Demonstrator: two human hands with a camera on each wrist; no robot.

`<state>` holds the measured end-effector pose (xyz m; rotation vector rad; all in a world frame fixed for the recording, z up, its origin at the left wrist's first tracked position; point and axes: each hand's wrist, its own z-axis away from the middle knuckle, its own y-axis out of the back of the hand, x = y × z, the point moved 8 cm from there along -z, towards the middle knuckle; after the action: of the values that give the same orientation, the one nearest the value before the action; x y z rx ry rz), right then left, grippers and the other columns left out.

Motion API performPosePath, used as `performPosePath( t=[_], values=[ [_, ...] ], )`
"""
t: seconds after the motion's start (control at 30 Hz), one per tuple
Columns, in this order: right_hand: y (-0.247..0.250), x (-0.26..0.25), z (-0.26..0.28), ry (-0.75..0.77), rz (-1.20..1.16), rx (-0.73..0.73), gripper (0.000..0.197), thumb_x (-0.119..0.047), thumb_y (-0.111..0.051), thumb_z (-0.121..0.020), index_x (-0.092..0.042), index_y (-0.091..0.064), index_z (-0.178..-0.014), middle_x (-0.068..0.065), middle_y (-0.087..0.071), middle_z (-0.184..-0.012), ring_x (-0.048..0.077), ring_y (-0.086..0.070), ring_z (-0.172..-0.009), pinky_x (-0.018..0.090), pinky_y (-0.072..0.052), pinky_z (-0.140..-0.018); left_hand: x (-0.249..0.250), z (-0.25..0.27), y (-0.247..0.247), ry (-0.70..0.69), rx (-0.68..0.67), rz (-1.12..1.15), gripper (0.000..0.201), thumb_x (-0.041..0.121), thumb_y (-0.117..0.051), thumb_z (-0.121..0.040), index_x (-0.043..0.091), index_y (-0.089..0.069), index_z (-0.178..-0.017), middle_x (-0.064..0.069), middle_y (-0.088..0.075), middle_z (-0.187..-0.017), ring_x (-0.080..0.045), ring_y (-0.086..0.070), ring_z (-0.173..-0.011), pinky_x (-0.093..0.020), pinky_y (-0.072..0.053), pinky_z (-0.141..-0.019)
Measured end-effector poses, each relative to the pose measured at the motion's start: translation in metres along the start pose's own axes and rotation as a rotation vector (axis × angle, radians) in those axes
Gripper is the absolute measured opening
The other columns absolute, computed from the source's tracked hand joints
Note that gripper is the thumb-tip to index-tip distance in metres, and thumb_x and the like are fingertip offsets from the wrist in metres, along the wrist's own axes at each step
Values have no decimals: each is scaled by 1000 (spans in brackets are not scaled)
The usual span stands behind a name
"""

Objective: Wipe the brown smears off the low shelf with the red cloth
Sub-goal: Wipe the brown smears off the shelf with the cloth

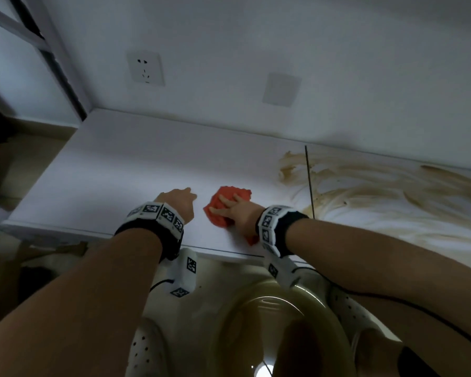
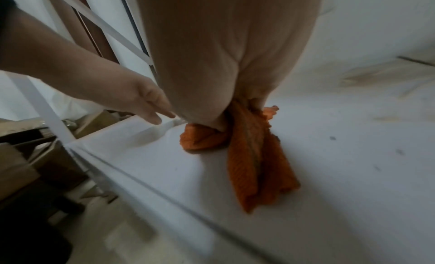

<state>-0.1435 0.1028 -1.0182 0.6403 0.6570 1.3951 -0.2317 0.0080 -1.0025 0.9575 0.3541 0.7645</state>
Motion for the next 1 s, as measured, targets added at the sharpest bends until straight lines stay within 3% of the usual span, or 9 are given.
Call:
performPosePath(
  t=[0.13, 0.27, 0.4, 0.53, 0.63, 0.73, 0.87, 0.93, 1.0],
  values=[
    [18, 31, -10, -98, -102, 60, 94, -11, -66, -85, -36, -4, -151, 5, 11, -159, 34, -1, -147, 44, -9, -118, 3, 5, 5, -11, 4, -35, 58, 10, -33, -95, 20, -21, -151, 1, -9, -160, -18, -18, -146, -37, -19, -120],
    [12, 70, 22, -184, -143, 74, 94, -33, -69, -84, -29, -4, -152, 9, 7, -159, 32, -5, -146, 38, -7, -118, 12, 5, 7, -2, -55, -17, 61, 8, -33, -95, 20, -16, -152, 2, -3, -161, -18, -13, -148, -37, -16, -121],
    [-17, 96, 59, -236, -170, 70, 93, -36, -68, -84, -30, -4, -152, 5, 5, -160, 32, -6, -146, 40, -7, -118, 33, 3, 11, -35, -70, -9, 63, 6, -34, -95, 20, -14, -153, 2, -2, -161, -19, -12, -148, -37, -18, -121],
    [-41, 81, 70, -199, -163, -15, 94, -31, -69, -83, -35, -4, -151, 2, 6, -160, 34, -2, -147, 49, -7, -119, 55, 3, 8, -76, -40, -15, 59, 8, -33, -97, 19, -16, -153, 1, -4, -161, -19, -14, -148, -36, -18, -121],
    [-39, 68, 67, -142, -148, -17, 86, -12, -61, -87, -37, -9, -150, 1, 6, -160, 33, 0, -147, 48, -10, -118, 63, 2, 3, -43, -29, -55, 55, 11, -33, -96, 17, -25, -150, 0, -15, -159, -19, -23, -144, -37, -25, -118],
    [-23, 65, 55, -118, -123, 26, 79, -1, -48, -90, -35, -11, -150, 3, 5, -160, 33, -3, -147, 47, -13, -117, 64, 2, 4, 10, -12, -86, 47, 10, -37, -93, 13, -44, -140, -4, -40, -149, -22, -43, -133, -35, -40, -106],
    [-11, 79, 36, -206, -252, 130, 77, -14, -62, -87, -26, -20, -151, 14, -19, -156, 35, -25, -142, 44, -25, -116, 65, 0, 2, 24, -25, -104, 46, 10, -37, -92, 13, -47, -137, -5, -45, -144, -23, -47, -129, -36, -41, -103],
    [-10, 90, 41, -216, -313, 132, 71, -23, -54, -93, -21, -14, -152, 13, -9, -159, 33, -14, -145, 41, -16, -118, 64, -1, -2, 33, -48, -96, 45, 10, -37, -93, 14, -47, -136, -4, -46, -142, -22, -47, -129, -34, -41, -103],
    [-11, 104, 55, -227, -273, 97, 83, -29, -63, -89, -22, -10, -153, 9, -3, -159, 31, -9, -146, 36, -11, -118, 62, -2, -2, 51, -64, -72, 44, 10, -38, -94, 15, -48, -137, -4, -46, -143, -21, -46, -130, -33, -41, -103]
  ],
)
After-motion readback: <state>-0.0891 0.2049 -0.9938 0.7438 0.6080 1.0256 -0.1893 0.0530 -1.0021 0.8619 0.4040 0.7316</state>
